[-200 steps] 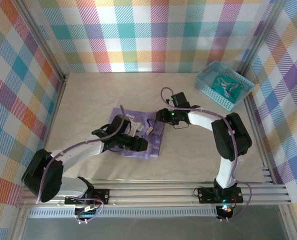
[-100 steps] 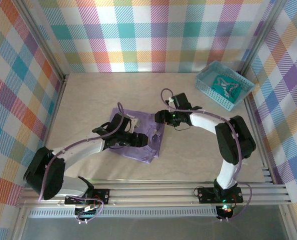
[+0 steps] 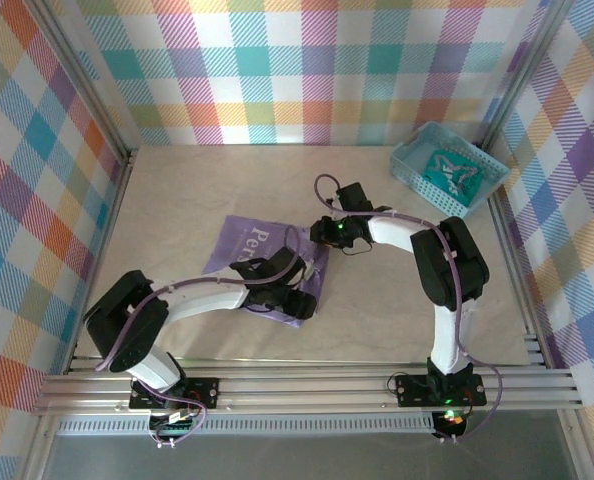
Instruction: Fold the inside-out t-shirt
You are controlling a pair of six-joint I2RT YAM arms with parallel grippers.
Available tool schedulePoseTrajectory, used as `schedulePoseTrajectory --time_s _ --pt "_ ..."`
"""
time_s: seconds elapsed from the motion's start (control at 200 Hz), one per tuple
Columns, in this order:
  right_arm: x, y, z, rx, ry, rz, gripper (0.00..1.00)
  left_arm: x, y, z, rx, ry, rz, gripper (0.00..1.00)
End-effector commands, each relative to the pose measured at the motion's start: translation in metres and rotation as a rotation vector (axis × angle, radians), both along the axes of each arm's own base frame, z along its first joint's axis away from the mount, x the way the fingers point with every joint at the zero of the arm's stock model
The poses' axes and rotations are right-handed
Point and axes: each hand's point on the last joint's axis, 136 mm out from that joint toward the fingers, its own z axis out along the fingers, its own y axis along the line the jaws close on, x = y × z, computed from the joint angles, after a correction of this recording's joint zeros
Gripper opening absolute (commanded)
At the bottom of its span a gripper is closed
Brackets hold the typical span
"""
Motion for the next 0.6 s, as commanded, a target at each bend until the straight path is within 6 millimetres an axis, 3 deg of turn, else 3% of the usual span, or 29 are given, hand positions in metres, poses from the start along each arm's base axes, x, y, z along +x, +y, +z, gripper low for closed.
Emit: schedulePoseTrajectory --time_s 0.0,0.21,0.36,0.595 --pt "0.009 0.004 0.010 0.015 -0.026 0.012 0.27 0.002 -0.004 -0.001 0.092 -0.072 -0.039 0.57" --pt "0.010 0.006 0.009 0.018 -0.024 0.026 0.16 -0.002 -0.005 -0.019 0.226 -0.105 -0.089 0.39" --pt "0.009 0.006 0.010 0.012 -0.025 0.041 0.11 0.000 -0.007 -0.012 0.221 -0.126 -0.085 0.22" --pt "0.008 0.008 0.011 0.016 -0.023 0.065 0.09 0.001 -0.010 -0.003 0.191 -0.138 -0.084 0.21"
